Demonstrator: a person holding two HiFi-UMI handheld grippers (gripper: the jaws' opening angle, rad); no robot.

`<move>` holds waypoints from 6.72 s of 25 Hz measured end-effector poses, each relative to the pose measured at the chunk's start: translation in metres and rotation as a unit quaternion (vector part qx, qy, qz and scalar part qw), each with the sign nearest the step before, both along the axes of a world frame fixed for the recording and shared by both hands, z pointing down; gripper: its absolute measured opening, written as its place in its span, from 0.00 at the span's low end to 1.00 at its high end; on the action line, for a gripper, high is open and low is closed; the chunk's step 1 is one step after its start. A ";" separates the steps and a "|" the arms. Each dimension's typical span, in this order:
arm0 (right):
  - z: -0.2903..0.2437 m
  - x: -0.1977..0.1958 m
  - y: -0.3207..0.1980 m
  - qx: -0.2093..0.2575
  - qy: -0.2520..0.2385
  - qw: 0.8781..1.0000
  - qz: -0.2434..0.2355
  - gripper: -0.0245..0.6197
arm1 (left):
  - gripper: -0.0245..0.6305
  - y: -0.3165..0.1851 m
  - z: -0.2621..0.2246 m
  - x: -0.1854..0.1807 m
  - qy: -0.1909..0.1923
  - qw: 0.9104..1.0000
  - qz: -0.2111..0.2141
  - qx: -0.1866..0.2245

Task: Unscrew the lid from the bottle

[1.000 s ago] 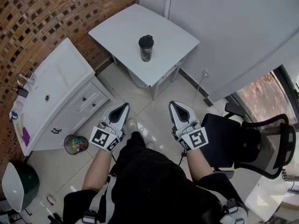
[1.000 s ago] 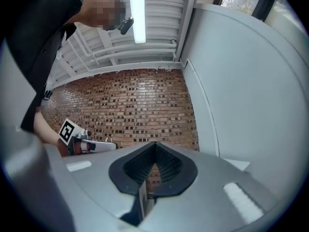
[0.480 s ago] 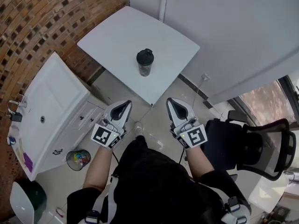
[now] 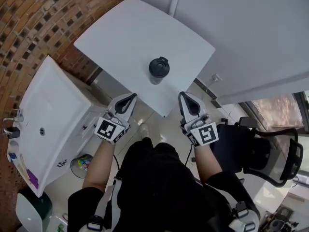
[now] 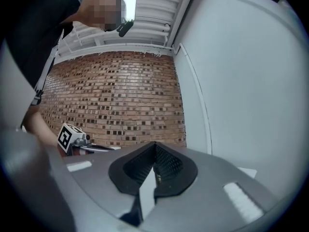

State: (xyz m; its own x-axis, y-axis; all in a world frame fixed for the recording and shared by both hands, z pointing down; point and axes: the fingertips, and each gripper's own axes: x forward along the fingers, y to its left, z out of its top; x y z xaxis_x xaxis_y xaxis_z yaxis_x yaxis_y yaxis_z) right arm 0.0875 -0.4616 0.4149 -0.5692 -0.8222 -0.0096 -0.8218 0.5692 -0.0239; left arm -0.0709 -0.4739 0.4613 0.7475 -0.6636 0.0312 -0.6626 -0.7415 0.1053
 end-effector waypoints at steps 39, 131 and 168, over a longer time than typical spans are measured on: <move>0.103 0.019 -0.086 -0.076 0.017 0.996 -0.031 0.16 | 0.68 -0.118 0.169 0.116 -0.080 0.978 0.187 -0.043; 0.103 -0.087 -0.120 -0.063 0.050 0.916 -0.393 0.75 | 0.62 -0.117 0.168 0.120 -0.065 0.975 0.207 -0.058; -0.010 -0.063 -0.065 0.003 -0.008 0.944 -0.331 0.75 | 0.65 -0.070 0.078 0.047 -0.027 0.996 0.062 -0.057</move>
